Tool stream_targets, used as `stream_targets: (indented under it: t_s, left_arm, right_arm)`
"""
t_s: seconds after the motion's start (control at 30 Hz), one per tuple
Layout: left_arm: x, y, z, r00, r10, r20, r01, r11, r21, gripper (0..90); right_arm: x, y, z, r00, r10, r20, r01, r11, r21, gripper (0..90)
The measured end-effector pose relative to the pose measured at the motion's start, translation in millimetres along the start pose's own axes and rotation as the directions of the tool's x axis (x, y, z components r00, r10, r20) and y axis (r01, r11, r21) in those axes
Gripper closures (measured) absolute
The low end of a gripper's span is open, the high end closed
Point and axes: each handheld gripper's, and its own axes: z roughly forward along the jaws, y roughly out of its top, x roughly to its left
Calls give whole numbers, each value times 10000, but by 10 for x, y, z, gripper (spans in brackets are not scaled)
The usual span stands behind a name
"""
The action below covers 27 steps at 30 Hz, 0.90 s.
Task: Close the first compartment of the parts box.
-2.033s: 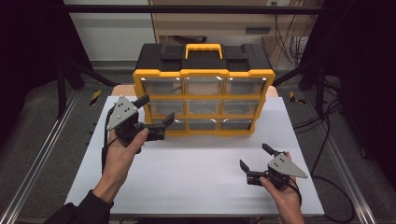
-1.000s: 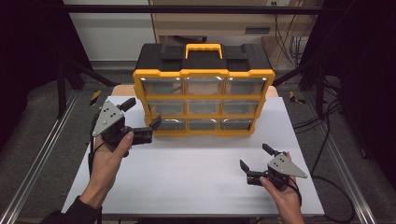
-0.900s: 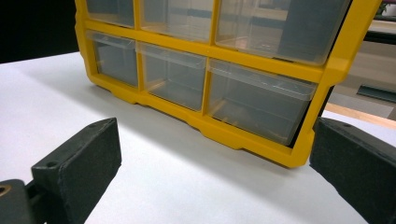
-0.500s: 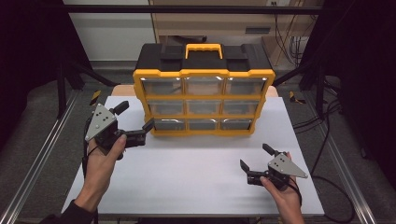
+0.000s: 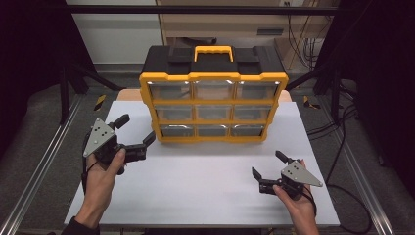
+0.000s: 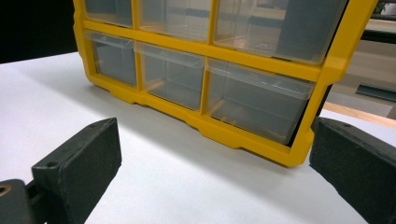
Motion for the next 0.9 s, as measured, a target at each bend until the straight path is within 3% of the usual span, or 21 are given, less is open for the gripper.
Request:
stream_targets:
  t_s: [0.9]
  left_arm:
    - [287,-402,-290,9987,-186,-467,196,9996,209,20]
  right_arm:
    - [-33,4,-25,9999,53,116,-51,9999,-110,23]
